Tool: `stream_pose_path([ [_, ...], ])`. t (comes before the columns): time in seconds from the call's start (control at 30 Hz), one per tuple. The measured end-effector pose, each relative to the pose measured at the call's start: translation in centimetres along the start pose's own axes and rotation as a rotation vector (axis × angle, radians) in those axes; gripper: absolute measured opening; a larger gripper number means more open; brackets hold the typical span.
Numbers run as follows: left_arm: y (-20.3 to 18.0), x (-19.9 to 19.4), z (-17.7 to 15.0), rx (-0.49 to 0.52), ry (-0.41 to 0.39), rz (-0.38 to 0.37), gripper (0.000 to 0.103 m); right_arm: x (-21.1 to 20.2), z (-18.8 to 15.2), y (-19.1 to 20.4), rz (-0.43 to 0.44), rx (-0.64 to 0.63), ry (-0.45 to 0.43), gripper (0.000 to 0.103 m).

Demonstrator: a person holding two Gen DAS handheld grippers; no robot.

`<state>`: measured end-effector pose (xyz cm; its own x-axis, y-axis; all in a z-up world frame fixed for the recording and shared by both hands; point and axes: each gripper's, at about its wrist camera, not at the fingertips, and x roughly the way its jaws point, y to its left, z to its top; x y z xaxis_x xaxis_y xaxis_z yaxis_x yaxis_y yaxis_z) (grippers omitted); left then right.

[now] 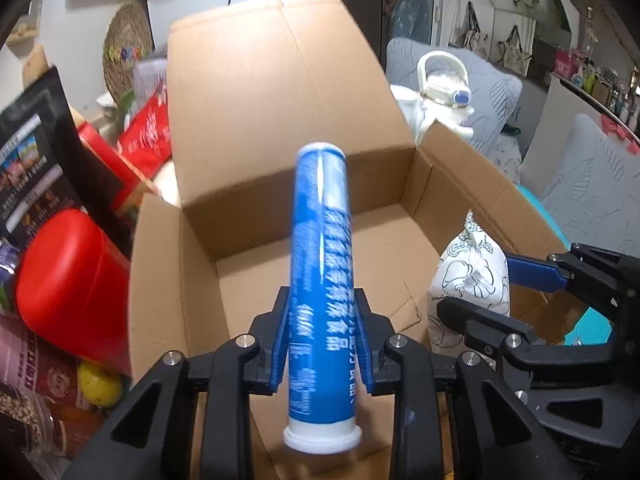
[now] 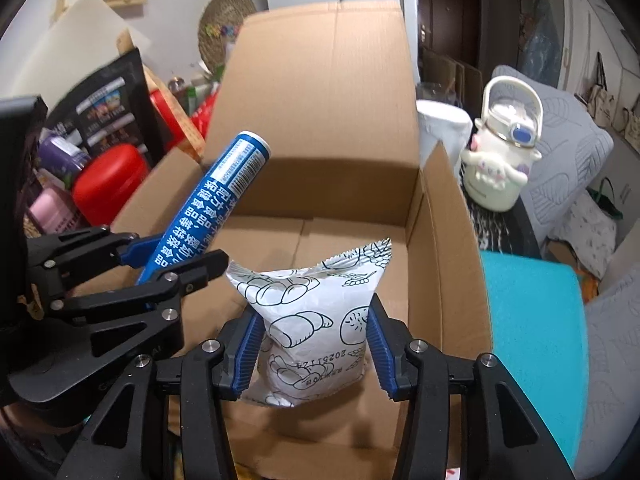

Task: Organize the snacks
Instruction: 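Open both grippers to release the tube and bag inside the box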

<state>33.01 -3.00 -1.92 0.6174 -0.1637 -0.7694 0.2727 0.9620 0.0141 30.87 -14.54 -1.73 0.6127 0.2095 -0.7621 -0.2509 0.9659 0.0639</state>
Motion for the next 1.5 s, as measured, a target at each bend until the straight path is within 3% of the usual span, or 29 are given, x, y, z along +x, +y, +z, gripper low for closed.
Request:
stream_pose_path([
  [0.17, 0.5, 1.1, -0.4, -0.029, 0.05, 0.029, 0.029, 0.2, -0.6, 0.2, -0.087, -0.027, 0.003, 0.076],
  [0.27, 0.8, 1.2, -0.6, -0.046, 0.072, 0.035, 0.033, -0.1, -0.7, 0.3, -0.103, -0.031, 0.0, 0.08],
  [0.33, 1.0, 1.0, -0.6, -0.054, 0.072, 0.05, 0.05, -0.2, -0.8, 0.2, -0.101, -0.023, 0.0, 0.08],
  [0.43, 1.3, 0.2, -0.4, -0.061, 0.052, 0.056, 0.064, -0.8, -0.7, 0.0, -0.104, -0.01, -0.011, 0.08],
  [1.1, 1.3, -11.1, 0.7, -0.073, -0.133, 0.082, 0.065, -11.0, 0.0, 2.1, -0.119, -0.009, -0.201, 0.08],
  [1.5, 0.4, -18.7, -1.4, -0.059, -0.239, 0.085, 0.065, -18.2, -2.3, 3.8, -0.135, -0.009, -0.304, 0.08],
])
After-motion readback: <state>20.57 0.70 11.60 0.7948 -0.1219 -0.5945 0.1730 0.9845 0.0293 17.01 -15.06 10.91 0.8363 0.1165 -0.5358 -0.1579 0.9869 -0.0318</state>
